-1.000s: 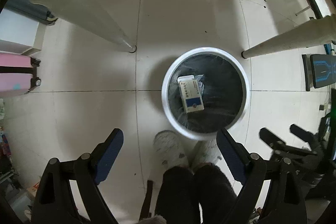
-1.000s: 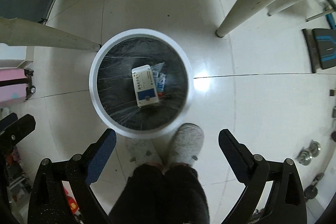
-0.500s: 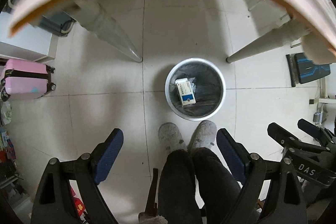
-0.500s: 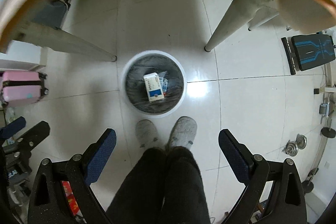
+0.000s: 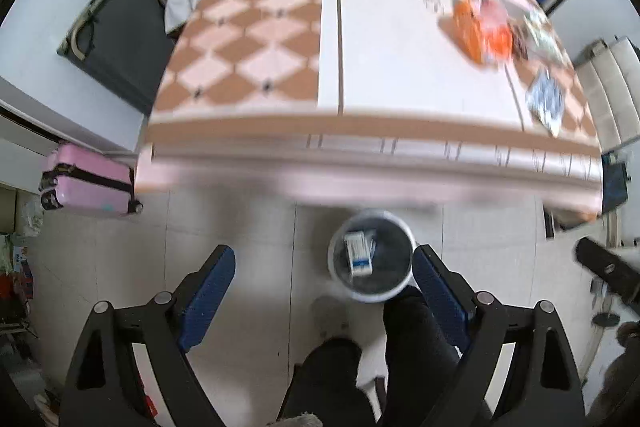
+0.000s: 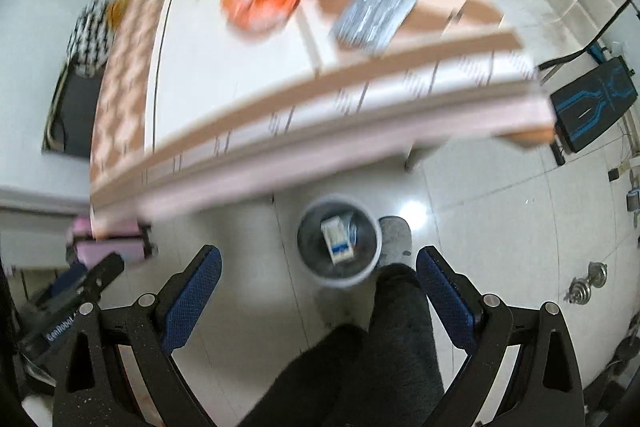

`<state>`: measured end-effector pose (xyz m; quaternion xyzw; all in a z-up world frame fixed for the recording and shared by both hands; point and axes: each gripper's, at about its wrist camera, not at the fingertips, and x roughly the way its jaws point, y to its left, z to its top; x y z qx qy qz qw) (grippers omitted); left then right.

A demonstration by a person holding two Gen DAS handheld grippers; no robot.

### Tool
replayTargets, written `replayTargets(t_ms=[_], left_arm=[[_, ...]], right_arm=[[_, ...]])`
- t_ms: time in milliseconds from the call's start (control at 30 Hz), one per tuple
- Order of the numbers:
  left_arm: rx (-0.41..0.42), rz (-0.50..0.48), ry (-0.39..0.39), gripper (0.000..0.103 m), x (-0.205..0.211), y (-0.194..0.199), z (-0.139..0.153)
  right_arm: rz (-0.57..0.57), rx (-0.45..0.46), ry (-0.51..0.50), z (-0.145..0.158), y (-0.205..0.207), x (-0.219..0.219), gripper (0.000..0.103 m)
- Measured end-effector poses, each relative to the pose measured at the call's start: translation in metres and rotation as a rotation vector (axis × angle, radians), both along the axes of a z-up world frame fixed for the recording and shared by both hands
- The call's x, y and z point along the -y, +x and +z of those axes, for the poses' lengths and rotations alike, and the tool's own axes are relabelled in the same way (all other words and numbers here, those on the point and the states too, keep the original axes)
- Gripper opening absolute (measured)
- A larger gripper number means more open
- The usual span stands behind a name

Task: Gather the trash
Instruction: 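Move both tools back up over the table items, then grasp the orange snack bag with the left tool while the right tool grasps the rainbow medicine box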

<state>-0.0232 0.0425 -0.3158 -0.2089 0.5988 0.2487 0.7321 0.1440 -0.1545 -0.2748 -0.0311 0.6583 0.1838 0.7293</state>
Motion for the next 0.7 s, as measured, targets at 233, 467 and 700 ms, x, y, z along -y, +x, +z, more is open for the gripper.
replayTargets(t_ms=[233,467,700], left_arm=[[0.02,0.066,-0.037,0.091,-0.023,0.11,0.015],[0.038,0.033,-0.145,0.089,-0.046,0.242,-0.006],[-0.044,-0.022,-0.161,0.051,-0.05,0.309,-0.047]], right_arm=[[-0.036,0.014,-0.04,0.001,0.153,0.0,0.099],[0.049,-0.006,-0.069,-0.031,0.288,-0.039,0.1],[0.168,-0.033,-0.124,-0.07,0.341,-0.084,0.103]])
